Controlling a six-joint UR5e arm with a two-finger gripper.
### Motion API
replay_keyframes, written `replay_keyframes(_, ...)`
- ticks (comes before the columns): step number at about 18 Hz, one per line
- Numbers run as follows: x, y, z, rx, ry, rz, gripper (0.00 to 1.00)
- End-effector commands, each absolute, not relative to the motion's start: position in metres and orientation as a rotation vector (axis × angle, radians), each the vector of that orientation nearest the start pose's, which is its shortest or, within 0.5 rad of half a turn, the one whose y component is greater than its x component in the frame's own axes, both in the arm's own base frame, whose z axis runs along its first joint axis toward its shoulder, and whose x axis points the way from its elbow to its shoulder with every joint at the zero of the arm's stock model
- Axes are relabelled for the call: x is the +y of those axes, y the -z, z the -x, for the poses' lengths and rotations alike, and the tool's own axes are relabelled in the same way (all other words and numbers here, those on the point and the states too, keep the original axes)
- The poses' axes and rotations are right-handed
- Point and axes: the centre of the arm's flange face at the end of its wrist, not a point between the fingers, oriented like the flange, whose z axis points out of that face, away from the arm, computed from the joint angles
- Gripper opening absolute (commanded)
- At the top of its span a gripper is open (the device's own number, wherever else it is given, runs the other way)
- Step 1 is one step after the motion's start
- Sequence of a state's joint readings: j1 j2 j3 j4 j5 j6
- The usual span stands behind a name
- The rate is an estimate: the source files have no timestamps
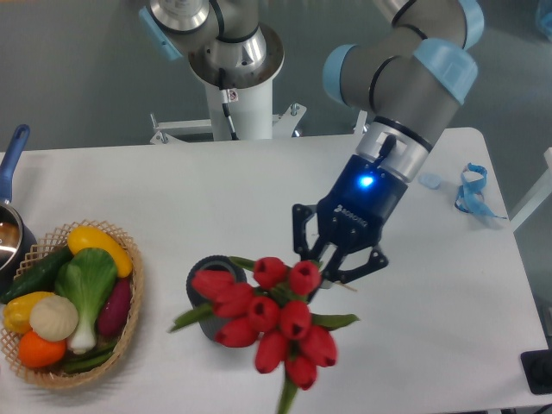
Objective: Insert the flowers into the vase
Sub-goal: 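Carry the red tulip bunch with the gripper over the dark grey vase, then lower the tulip stems into the vase opening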
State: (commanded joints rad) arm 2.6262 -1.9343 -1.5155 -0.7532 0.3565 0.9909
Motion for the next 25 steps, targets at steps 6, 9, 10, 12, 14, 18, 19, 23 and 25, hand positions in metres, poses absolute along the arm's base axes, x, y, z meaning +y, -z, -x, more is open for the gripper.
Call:
replay_keyframes(6, 0.496, -0.432, 0.402, 0.339, 0.416, 1.645, 0.17)
replay_keyframes(9, 0.486, -0.429, 0.379, 0.334, 0.454, 1.612, 0.17)
replay_keyframes(10, 0.483, -0.43, 0.374, 0.332, 0.456, 1.612, 0.17)
replay_keyframes(12, 0.482, -0.431, 0.366, 0.334, 0.461, 1.612, 0.17)
replay_keyframes(14, 0.483, -0.425, 0.362, 0.334, 0.472, 1.614, 0.17)
replay_keyframes(18, 0.492, -0.417, 0.361, 0.365, 0.464, 1.606, 0.17)
replay_keyframes(19, 0.493, -0.41, 0.363, 0.375, 0.455, 1.604, 0.17)
replay_keyframes(23, 0.497, -0.399, 0.361, 0.404, 0.446, 1.584, 0.17)
replay_keyframes(25, 0.497, -0.395, 0.36, 0.401, 0.452, 1.585, 0.17)
